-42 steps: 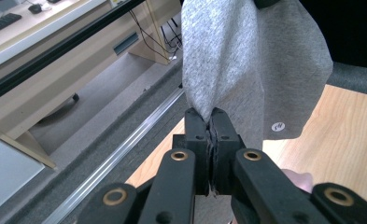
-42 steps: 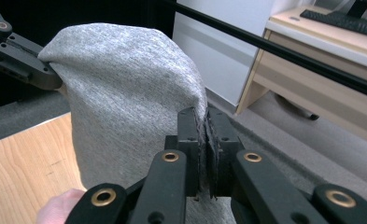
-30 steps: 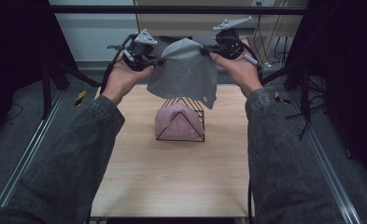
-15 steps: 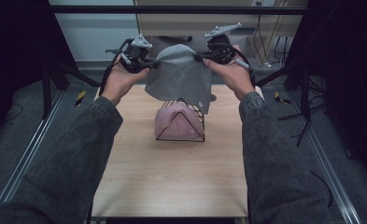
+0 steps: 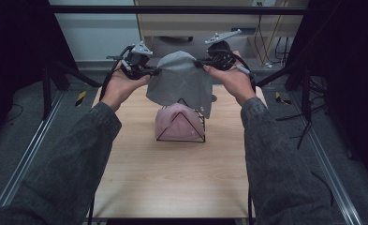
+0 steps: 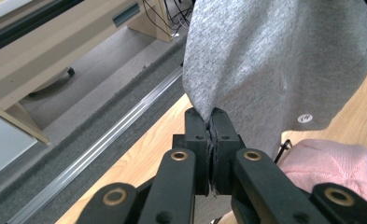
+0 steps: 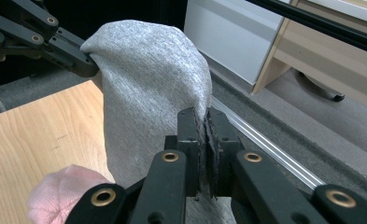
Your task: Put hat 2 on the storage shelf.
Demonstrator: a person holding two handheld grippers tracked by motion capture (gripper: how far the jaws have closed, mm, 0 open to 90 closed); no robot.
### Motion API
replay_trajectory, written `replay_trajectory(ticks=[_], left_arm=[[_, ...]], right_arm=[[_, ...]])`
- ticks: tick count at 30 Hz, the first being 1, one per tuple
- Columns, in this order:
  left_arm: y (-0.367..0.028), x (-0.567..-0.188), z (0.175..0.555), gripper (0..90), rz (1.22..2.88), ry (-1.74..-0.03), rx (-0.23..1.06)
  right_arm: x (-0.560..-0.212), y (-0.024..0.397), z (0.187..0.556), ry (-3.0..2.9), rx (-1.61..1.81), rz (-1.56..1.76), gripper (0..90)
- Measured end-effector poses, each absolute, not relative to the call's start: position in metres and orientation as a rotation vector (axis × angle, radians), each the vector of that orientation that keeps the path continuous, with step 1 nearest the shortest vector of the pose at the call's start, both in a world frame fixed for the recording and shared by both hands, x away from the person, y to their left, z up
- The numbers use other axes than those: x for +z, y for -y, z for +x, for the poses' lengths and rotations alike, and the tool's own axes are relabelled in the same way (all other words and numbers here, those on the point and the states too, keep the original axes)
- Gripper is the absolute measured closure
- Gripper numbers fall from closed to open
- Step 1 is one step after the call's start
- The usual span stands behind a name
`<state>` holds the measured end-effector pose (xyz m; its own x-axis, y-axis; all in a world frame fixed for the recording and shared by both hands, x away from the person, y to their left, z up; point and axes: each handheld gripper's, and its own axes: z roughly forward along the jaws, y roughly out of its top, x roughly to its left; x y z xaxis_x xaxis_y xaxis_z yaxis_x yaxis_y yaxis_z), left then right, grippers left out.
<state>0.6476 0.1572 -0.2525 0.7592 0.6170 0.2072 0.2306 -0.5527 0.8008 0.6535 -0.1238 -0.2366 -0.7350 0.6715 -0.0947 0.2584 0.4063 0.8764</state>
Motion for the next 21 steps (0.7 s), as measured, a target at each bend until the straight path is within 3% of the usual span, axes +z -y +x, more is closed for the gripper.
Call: replay_trajectory(ticks=[21], left_arm=[[-0.1554, -0.2617, 0.6457, 88.2, 2.145, -0.63, 0.586]], right_arm=[[-0.2455, 0.1266, 0.652, -2.244, 1.274, 0.811, 85.5]])
